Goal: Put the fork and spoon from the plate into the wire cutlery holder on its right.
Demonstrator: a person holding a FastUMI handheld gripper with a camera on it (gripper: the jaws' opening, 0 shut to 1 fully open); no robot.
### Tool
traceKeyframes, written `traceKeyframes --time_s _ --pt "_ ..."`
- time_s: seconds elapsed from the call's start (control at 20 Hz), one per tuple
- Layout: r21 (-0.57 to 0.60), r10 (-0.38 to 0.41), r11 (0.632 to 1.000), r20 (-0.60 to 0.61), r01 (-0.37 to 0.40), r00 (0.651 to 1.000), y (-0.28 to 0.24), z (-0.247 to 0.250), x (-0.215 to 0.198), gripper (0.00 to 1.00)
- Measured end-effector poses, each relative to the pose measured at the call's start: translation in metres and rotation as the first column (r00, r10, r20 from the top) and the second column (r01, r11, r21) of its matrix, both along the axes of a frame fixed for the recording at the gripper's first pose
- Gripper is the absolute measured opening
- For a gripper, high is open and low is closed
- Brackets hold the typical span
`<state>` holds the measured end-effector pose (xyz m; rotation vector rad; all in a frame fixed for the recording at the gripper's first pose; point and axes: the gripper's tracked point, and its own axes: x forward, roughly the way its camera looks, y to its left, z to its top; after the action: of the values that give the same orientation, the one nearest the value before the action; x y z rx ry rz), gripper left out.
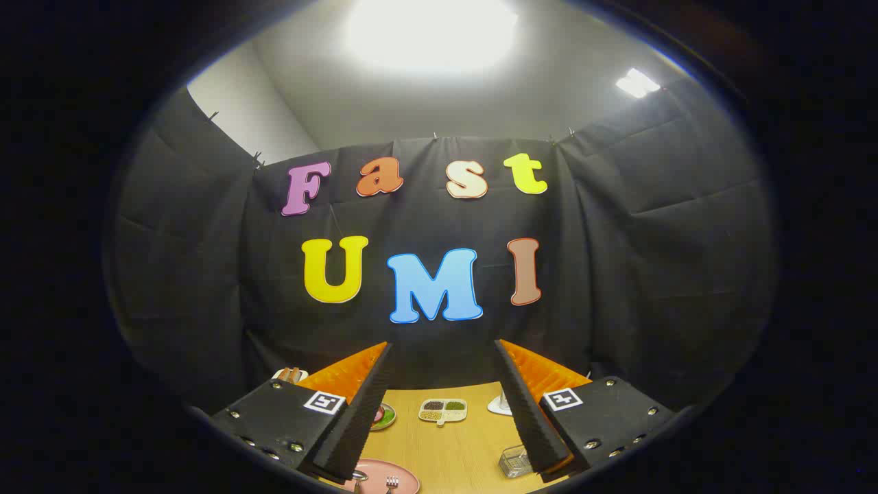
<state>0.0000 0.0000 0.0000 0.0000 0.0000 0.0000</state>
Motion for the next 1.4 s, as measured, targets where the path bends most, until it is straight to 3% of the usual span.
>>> traceKeyframes --time_s 0.65,1.0,1.2,1.4 --pt "-0.016 0.063 0.998 -0.028 -0.063 0.998 0.006 -0.014 0.007 0.90" --pt "-0.011 0.095 0.995 -0.108 -0.097 0.990 0.019 -0.051 0.005 0.90" --pt "-0.025 0.182 0.981 -0.249 -0.194 0.951 0.050 -0.111 0.004 0.90" --pt "-0.015 0.269 0.954 -0.396 -0.299 0.878 0.084 -0.176 0.000 0.88"
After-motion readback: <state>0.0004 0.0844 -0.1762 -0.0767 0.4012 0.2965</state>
